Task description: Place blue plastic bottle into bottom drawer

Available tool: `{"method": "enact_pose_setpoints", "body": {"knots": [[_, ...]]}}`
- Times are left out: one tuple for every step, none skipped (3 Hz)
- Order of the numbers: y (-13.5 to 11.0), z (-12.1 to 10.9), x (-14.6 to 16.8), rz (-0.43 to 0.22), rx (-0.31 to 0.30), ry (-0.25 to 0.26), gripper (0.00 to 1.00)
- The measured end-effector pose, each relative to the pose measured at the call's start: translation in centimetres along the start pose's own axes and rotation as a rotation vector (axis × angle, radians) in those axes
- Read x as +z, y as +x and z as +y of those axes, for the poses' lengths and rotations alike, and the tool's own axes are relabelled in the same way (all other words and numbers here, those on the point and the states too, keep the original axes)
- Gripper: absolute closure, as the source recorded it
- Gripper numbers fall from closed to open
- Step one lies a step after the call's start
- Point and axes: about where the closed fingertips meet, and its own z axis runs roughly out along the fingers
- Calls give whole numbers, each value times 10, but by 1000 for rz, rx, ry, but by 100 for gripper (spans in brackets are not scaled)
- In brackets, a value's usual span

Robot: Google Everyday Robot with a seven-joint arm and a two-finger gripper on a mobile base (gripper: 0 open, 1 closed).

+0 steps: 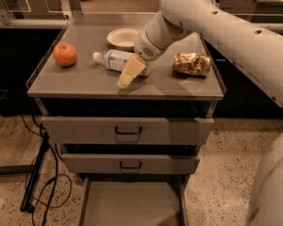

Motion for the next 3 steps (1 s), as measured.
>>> {"method": "enact_pose_setpoints", "body": {"knots": [[9,-4,18,3,15,-15,0],[9,-4,19,3,15,-15,27],[9,-4,19,3,15,-15,51]]}}
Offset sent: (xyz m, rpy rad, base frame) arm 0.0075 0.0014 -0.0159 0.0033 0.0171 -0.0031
